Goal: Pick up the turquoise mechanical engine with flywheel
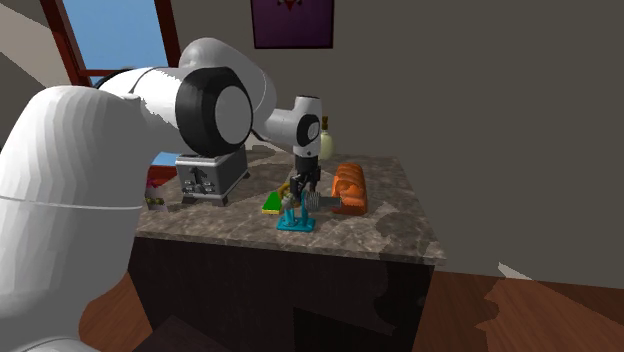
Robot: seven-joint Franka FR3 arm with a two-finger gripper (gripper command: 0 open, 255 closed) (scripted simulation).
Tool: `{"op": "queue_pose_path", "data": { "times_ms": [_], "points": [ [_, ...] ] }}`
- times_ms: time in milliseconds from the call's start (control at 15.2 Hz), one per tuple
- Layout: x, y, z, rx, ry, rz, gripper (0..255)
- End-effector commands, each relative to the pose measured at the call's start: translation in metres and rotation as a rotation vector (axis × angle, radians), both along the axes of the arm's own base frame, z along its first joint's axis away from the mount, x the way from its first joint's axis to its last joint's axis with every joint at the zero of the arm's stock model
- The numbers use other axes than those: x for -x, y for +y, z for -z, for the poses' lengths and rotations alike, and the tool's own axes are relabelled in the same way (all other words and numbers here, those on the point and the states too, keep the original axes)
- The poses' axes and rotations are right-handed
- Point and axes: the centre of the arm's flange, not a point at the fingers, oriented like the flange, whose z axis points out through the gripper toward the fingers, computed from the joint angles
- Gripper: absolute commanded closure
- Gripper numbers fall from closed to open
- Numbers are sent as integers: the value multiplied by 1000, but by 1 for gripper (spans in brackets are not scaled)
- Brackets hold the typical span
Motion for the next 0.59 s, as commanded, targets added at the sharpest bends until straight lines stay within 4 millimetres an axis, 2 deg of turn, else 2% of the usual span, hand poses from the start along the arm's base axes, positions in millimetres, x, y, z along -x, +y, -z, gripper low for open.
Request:
{"op": "queue_pose_path", "data": {
  "times_ms": [0, 528],
  "points": [
    [1, 0, -11, 0, -1, 0, 255],
    [1, 0, -53, 0, -1, 0, 255]
  ]
}}
